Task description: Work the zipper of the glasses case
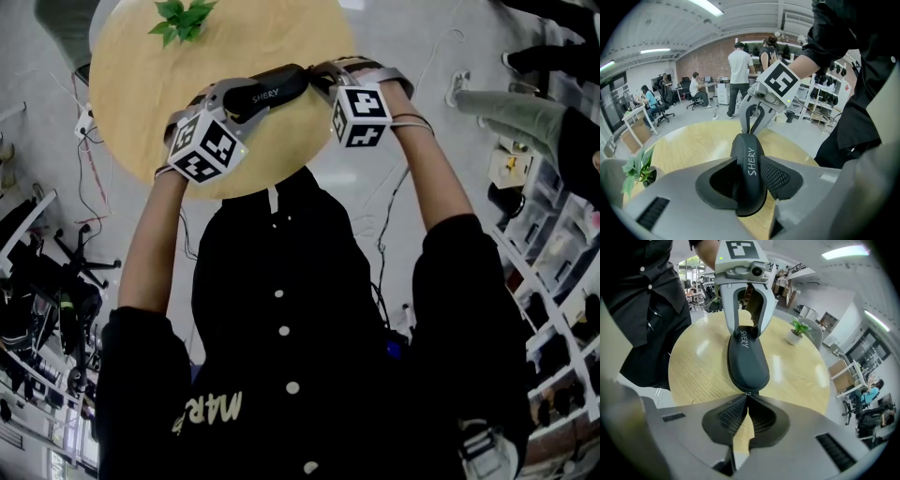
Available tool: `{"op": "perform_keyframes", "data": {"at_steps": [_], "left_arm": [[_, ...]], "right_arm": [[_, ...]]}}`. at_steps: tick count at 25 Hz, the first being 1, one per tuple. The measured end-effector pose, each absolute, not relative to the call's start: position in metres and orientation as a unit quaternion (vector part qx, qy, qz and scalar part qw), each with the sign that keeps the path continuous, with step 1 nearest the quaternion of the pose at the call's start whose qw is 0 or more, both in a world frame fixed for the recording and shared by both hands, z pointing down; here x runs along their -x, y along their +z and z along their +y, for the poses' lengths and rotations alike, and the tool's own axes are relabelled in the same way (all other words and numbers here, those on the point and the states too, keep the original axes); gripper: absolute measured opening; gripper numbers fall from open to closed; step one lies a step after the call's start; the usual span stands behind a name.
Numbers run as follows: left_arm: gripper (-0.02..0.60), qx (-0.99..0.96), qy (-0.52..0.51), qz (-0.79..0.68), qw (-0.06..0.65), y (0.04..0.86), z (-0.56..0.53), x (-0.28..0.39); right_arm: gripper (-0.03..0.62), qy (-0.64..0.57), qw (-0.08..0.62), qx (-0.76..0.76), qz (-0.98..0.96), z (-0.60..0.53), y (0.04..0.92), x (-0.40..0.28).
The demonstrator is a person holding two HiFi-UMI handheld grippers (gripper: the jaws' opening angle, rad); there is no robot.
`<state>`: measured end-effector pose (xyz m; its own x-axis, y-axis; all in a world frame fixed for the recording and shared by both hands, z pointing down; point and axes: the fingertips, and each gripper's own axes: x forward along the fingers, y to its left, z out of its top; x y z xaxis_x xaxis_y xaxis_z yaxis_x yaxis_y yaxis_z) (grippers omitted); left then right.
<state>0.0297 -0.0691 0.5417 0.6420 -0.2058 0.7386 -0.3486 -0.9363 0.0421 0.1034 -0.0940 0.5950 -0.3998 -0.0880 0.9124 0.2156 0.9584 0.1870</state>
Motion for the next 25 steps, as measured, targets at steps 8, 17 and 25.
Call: {"op": "perform_keyframes", "data": {"at_steps": [8,17,25], "left_arm": [[0.150,-0.899,0.401,-0.152,0.088,0.542,-0.068,-0.031],[0.153,-0.896,0.406,-0.155,0.090,0.542,-0.067,-0.032],[0.153,-0.894,0.410,-0.156,0.087,0.542,-0.066,-0.031]], "right_arm": [[0.008,-0.121,0.567,0.008,-0.815,-0.091,0.594,-0.107],[0.006,-0.090,0.590,-0.025,-0.802,-0.087,0.591,-0.110],[0.006,-0.042,0.595,-0.057,-0.801,-0.074,0.593,-0.108]]}}
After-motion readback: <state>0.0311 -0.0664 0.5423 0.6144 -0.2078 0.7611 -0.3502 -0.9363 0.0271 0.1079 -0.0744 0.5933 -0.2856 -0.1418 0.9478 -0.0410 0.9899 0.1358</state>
